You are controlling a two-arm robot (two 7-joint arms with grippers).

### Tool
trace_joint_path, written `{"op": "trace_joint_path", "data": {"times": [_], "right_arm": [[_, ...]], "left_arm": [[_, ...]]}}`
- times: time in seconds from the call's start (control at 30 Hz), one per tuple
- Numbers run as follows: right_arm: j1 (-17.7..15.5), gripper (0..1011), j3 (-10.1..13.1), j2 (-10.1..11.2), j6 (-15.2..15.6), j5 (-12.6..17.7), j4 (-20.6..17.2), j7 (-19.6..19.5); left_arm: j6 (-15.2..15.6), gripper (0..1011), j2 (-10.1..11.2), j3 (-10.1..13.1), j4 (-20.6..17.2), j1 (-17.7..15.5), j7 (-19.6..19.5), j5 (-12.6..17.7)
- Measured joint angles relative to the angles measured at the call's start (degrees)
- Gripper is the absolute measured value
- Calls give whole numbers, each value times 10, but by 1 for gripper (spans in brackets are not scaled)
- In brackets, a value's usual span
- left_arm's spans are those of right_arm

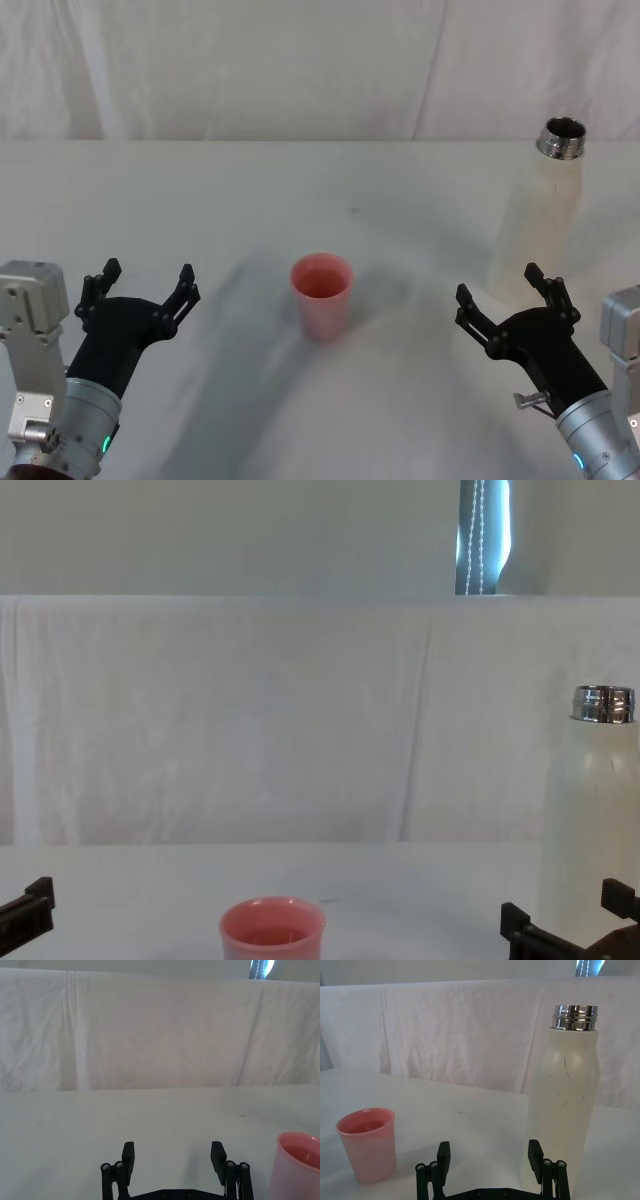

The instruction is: Grasp the thermos with one hand and pour water into the cup lid.

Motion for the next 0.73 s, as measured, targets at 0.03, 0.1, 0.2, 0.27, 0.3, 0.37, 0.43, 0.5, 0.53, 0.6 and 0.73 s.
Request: {"op": "trace_joint_path", "data": {"times": [0.03, 0.1, 0.2, 0.27, 0.3, 0.37, 0.43, 0.5, 0.53, 0.6, 0.73], "right_arm": [[0, 1003, 0, 0, 0, 0, 0, 0], [0, 1003, 0, 0, 0, 0, 0, 0], [0, 1003, 0, 0, 0, 0, 0, -1], [0, 1003, 0, 0, 0, 0, 0, -1], [0, 1003, 0, 0, 0, 0, 0, -1], [0, 1003, 1, 0, 0, 0, 0, -1], [0, 1003, 1, 0, 0, 0, 0, -1], [0, 1003, 1, 0, 0, 0, 0, -1], [0, 1003, 1, 0, 0, 0, 0, -1], [0, 1003, 1, 0, 0, 0, 0, -1], [0, 1003, 1, 0, 0, -1, 0, -2]], "left_arm": [[0, 1001, 0, 0, 0, 0, 0, 0], [0, 1001, 0, 0, 0, 0, 0, 0], [0, 1001, 0, 0, 0, 0, 0, 0], [0, 1001, 0, 0, 0, 0, 0, 0], [0, 1001, 0, 0, 0, 0, 0, 0], [0, 1001, 0, 0, 0, 0, 0, 0], [0, 1001, 0, 0, 0, 0, 0, 0], [0, 1001, 0, 0, 0, 0, 0, 0], [0, 1001, 0, 0, 0, 0, 0, 0], [0, 1001, 0, 0, 0, 0, 0, 0], [0, 1001, 0, 0, 0, 0, 0, 0]]}}
